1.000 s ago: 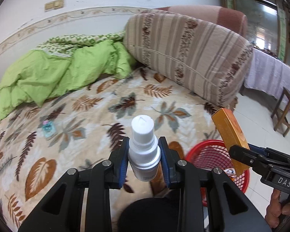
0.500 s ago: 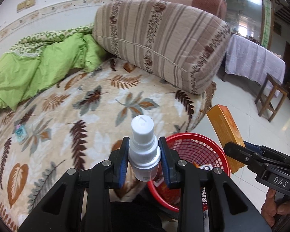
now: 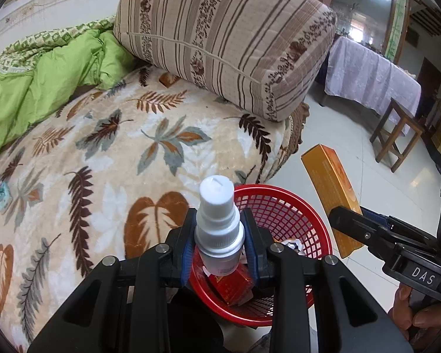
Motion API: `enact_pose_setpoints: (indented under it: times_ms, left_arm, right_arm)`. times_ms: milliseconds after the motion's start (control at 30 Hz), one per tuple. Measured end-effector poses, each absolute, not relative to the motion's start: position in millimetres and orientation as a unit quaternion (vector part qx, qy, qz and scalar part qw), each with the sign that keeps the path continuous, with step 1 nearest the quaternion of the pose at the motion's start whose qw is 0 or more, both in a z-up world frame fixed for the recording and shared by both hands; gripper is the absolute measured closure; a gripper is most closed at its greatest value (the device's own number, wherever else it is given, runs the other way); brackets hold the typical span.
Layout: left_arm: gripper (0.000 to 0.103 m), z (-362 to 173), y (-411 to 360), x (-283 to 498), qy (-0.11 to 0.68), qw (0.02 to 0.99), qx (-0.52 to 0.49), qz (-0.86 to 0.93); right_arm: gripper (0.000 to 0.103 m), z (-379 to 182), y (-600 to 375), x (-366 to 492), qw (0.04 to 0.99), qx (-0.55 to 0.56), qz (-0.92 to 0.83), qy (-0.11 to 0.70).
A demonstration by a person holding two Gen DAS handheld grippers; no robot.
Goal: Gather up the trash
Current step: 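Carry the spray bottle and orange box over the wastebasket and open both tools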
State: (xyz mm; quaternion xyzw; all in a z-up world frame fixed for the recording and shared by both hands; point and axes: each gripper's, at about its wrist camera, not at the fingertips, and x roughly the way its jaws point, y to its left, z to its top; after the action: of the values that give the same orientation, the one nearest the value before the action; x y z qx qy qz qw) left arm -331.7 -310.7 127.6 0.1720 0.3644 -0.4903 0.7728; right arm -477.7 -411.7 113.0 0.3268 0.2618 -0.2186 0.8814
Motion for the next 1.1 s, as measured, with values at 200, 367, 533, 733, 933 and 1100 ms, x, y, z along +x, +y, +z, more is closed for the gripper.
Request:
enact_pose_setpoints:
  times_ms: [200,367,533,733,933,1100]
  left_arm:
    - [0.075,122.1,-317.1,-332.4,0.370,0.768,0.176,-0.492]
    - [0.075,118.8,-320.8,-332.1,0.375,0.764,0.177,-0.494]
    - [0.075,115.1,-323.5,-331.8,0.381,0.759,0.179,-0.497]
    - [0.075,111.4,-327.8,-333.9,0.387,0.750,0.181,-0.506]
    - [0.074,106.7,-332.3,-336.7,0.390,0.742,0.187,-0.512]
    - [0.075,101.5,-335.8,-337.4,0.397,0.735,0.191,-0.515]
  right_arm:
    - [0.053,108.4,-414.0,-477.9,0.877,0.334,-0.222,0.265]
    - [0.053,105.6,-416.0,-477.8,0.875,0.336,-0.225,0.267]
    - [0.053,102.9,-416.8,-478.1,0.873,0.340,-0.225,0.269]
    - [0.053,98.5,-419.3,-477.9,0.869,0.346,-0.228,0.272]
    - [0.052,95.3,-422.3,-477.7,0.866,0.349,-0.232,0.273]
    - [0.051,92.2,-424.5,-475.8,0.864,0.352,-0.232,0.275]
